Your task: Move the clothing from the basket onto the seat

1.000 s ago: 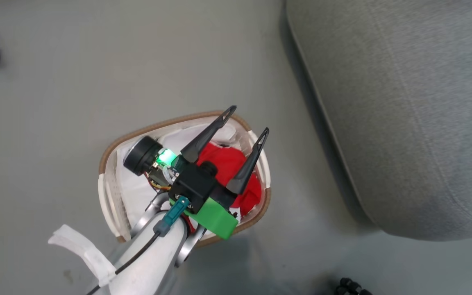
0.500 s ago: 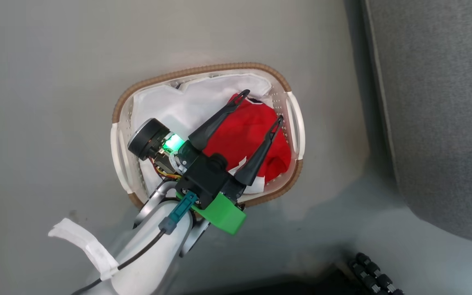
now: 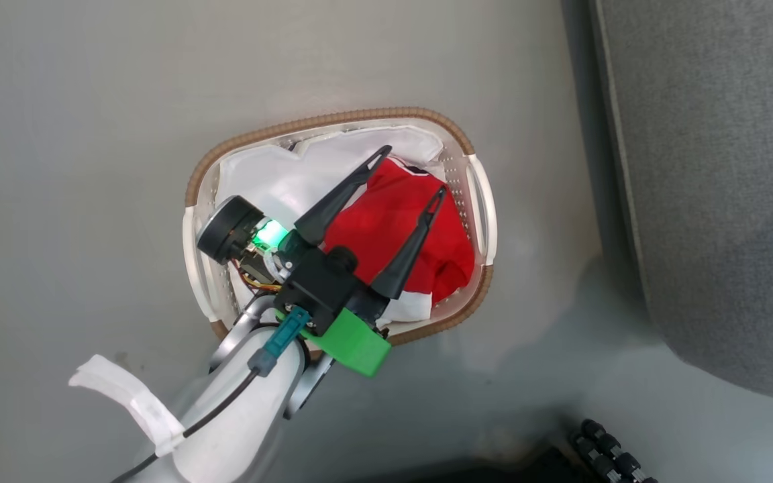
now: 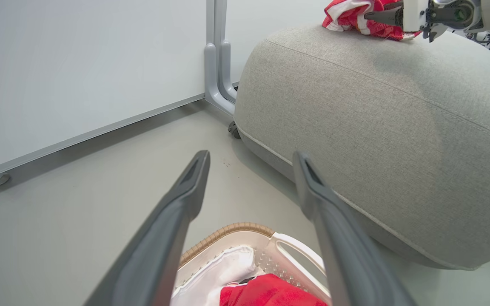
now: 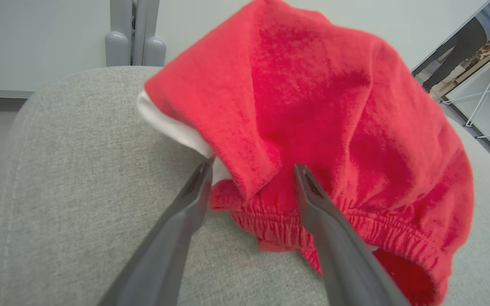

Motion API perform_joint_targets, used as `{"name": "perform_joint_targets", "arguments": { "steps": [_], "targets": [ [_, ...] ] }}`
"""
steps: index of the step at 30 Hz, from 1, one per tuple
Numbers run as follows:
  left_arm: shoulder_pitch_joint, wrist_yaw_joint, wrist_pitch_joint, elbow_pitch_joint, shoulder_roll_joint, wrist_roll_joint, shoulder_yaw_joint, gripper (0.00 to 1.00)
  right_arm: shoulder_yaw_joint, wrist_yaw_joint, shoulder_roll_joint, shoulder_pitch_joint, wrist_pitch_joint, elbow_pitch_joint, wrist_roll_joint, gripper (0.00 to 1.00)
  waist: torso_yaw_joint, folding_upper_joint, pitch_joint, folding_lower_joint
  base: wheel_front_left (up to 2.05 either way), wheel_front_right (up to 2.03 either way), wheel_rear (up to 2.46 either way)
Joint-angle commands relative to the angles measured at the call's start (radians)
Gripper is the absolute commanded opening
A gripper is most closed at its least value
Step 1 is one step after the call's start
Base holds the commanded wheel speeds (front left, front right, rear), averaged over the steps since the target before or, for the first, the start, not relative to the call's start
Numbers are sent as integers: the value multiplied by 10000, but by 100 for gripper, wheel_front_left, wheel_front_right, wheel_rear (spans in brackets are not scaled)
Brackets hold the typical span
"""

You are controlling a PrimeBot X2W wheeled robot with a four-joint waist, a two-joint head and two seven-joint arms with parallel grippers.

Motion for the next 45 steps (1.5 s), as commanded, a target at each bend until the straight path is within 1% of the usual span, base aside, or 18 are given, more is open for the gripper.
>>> {"name": "perform_joint_targets", "arguments": {
  "steps": [1, 7, 13, 19, 25, 27, 37, 43, 45],
  "targets": [
    [133, 79, -5, -40, 86, -67, 121, 100, 43, -14, 43, 232, -159, -91, -12, 100, -170, -1, -347, -2, 0, 0, 0],
    [483, 87, -5, -9, 7, -278, 464, 100, 457, -14, 396, 1071, -400, -620, 70, 100, -284, -1, -1196, -2, 0, 0, 0],
    [831, 81, -5, 52, -195, -456, 929, 100, 1097, -14, 730, 1735, -462, -1452, 153, 100, -190, -1, -2280, -2, 0, 0, 0],
    [1299, 157, -5, 311, -383, -635, 1607, 100, 1599, -14, 1096, 2244, -467, -2239, 165, 100, 147, -1, -3451, -2, 0, 0, 0],
    [2003, 243, -5, 554, -568, -827, 2459, 100, 2015, -14, 1789, 3218, -485, -2869, 361, 100, 588, -1, -4537, -2, 0, 0, 0],
    [2270, 276, -5, 587, -601, -799, 2753, 100, 2102, -14, 2080, 3629, -489, -3207, 484, 100, 719, -1, -4834, -2, 0, 0, 0],
    [3961, 456, -5, 450, -828, -896, 4349, 100, 2301, -14, 3060, 6558, -482, -4960, 1109, 100, 1558, -1, -5983, -2, 0, 0, 0],
    [4892, 566, -5, 305, -894, -967, 5106, 100, 2549, -14, 3743, 8076, -483, -6063, 1190, 100, 1743, -1, -6359, -2, 0, 0, 0],
    [5124, 572, -5, 261, -912, -1000, 5268, 100, 2614, -14, 3838, 8490, -483, -6287, 1318, 100, 1798, -1, -6480, -2, 0, 0, 0]
  ]
}}
